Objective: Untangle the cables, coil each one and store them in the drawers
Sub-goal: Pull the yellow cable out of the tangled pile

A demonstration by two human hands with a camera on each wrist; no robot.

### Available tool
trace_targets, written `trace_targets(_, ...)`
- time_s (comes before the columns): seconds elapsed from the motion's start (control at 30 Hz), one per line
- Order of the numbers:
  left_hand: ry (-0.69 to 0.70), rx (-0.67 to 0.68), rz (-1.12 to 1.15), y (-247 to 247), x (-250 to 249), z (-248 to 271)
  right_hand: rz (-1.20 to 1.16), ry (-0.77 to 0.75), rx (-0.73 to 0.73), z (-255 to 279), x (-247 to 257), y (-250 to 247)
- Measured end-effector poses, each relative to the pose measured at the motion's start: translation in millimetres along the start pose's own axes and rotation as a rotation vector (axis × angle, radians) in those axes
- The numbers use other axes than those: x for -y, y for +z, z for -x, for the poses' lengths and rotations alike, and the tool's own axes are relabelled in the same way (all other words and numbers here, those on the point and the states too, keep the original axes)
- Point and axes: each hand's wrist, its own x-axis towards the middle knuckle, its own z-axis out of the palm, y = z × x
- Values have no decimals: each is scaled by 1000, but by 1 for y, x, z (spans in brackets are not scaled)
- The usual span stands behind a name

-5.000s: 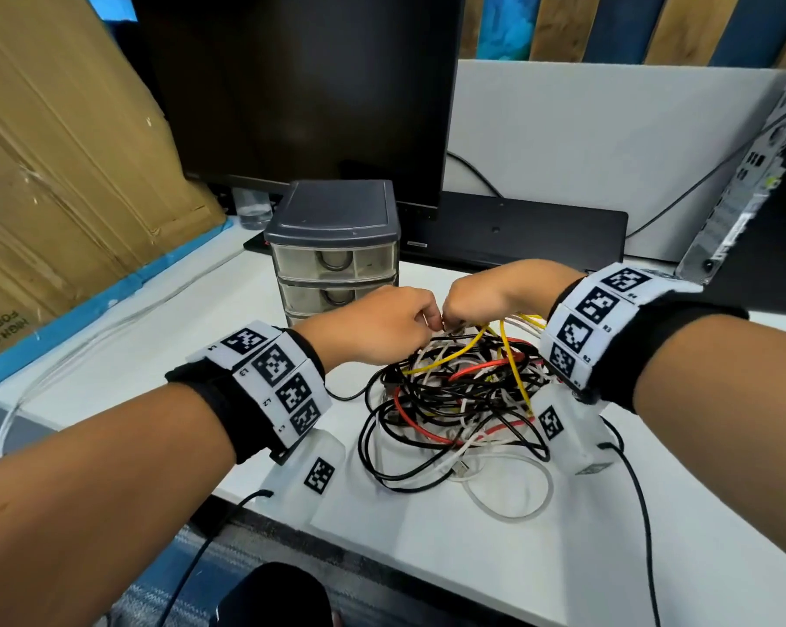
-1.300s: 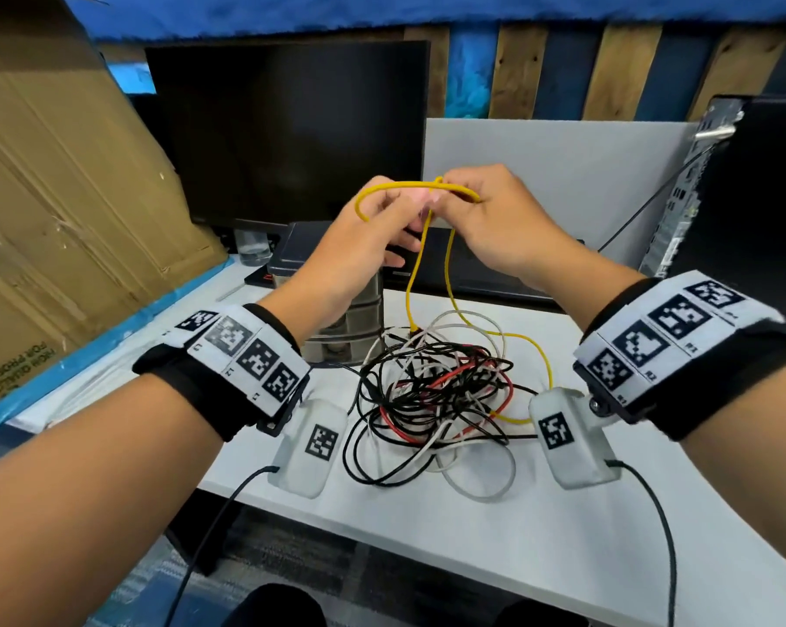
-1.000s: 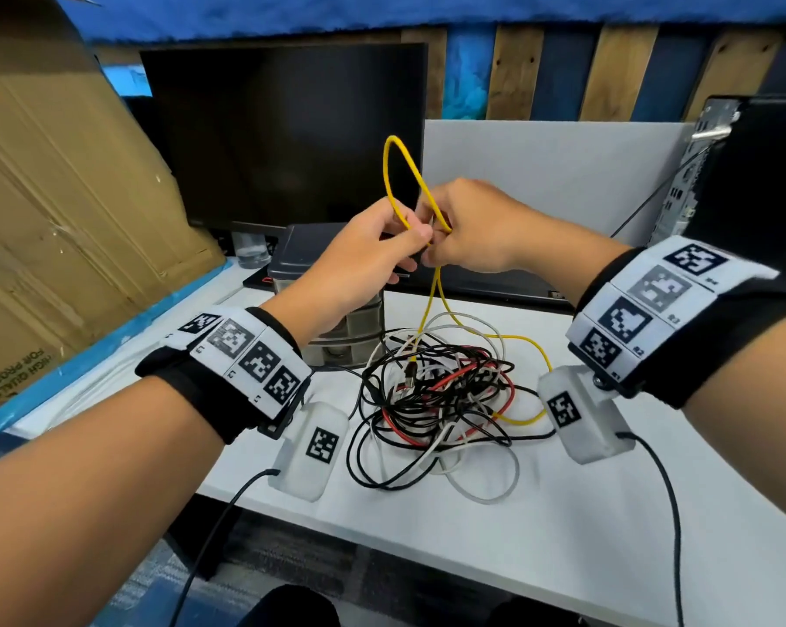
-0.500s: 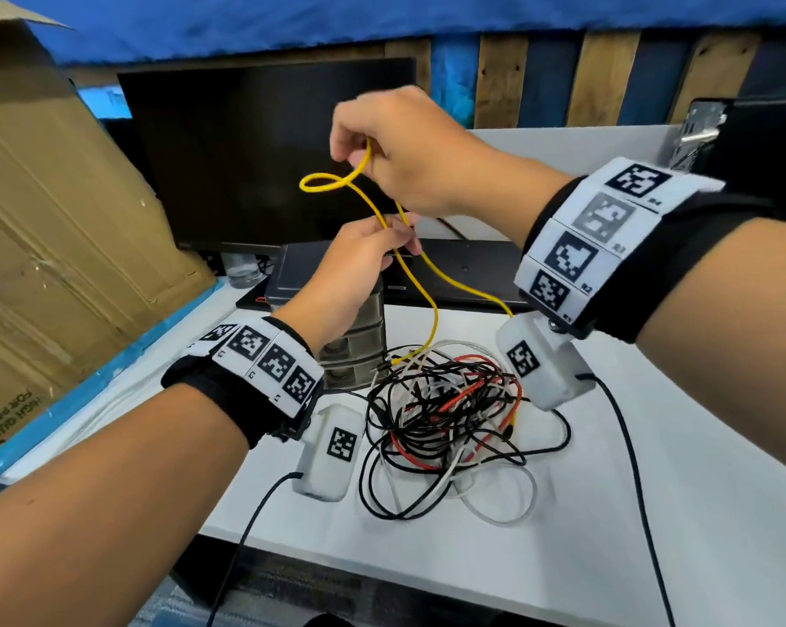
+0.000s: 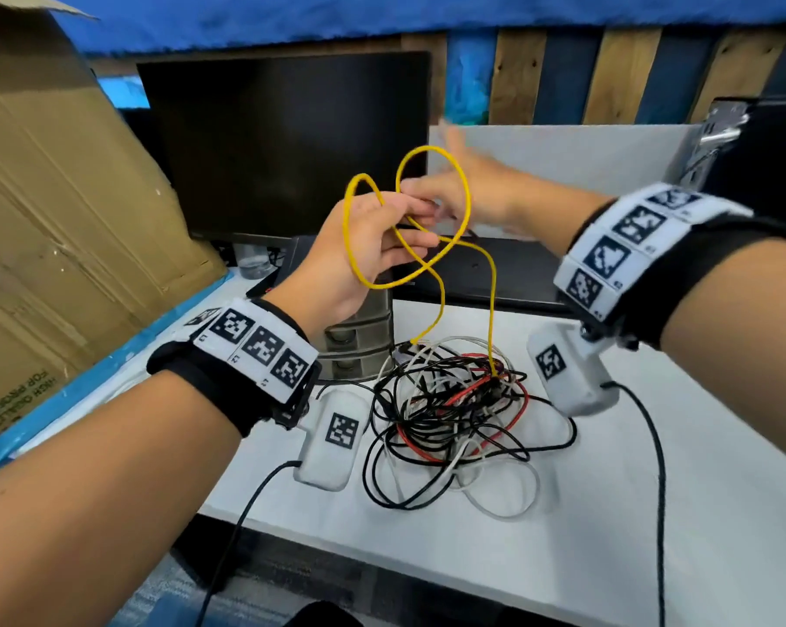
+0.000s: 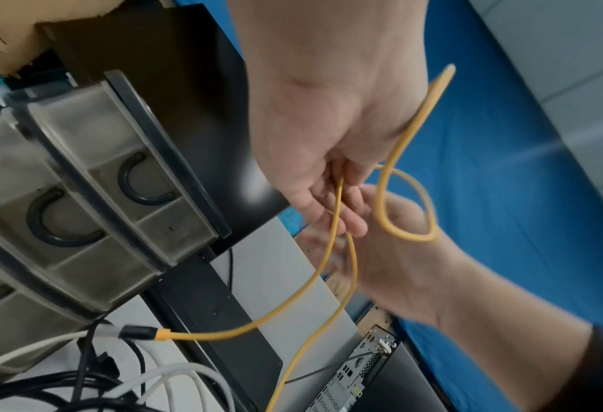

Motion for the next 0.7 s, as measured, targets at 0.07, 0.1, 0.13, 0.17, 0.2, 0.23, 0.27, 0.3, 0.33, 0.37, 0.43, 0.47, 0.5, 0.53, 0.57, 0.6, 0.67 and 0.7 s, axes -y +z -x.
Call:
trace_targets(0.07,-14,-17,23,0,-1,2,-147,183,318,20,-13,12)
trace_targets(0.1,-17,-26,25,0,-1,3,-201,196,402,29,-19,16)
trace_targets(0.13,-14,-35,26,0,-1,4,-232,175,432,37,-23,19)
trace_targets(0.17,-10,-41,26,-2,-2,5,-260,135,420,43,-24,21)
trace_targets(0.2,-9,-46,27,-2,-3,6,-273,86,375,46,-25,20)
trace_targets(0.23,-15,-51,24,-4,-4,7,-273,45,316,47,-25,18)
trace_targets(0.27,-23,-60,16,-5,-4,8,-259,18,257,46,-25,14)
trace_targets(0.3,-33,-72,-1,-5,-5,9,-240,2,208,46,-23,10)
trace_targets(0.33,-38,-78,-18,-5,-5,10,-219,-15,164,45,-22,6)
trace_targets(0.37,-41,-76,-24,-4,-5,11,-204,-30,116,45,-20,3)
trace_targets(0.43,-43,-45,-5,0,-4,14,-177,-72,10,46,-13,3)
trace_targets(0.47,-42,-22,16,3,-4,16,-170,-91,-36,47,-10,5)
trace_targets(0.5,-45,-4,45,6,-5,19,-170,-103,-66,48,-6,9)
trace_targets(0.53,-46,5,78,10,-6,21,-169,-115,-85,49,-3,12)
trace_targets(0.57,-42,2,100,14,-7,23,-162,-118,-110,49,0,16)
trace_targets(0.6,-34,-14,100,17,-7,24,-165,-109,-155,48,1,19)
trace_targets(0.67,-4,-79,19,18,-7,25,-247,-51,-296,47,3,16)
trace_targets(0.7,16,-116,-41,16,-6,24,-320,-8,-380,45,1,10)
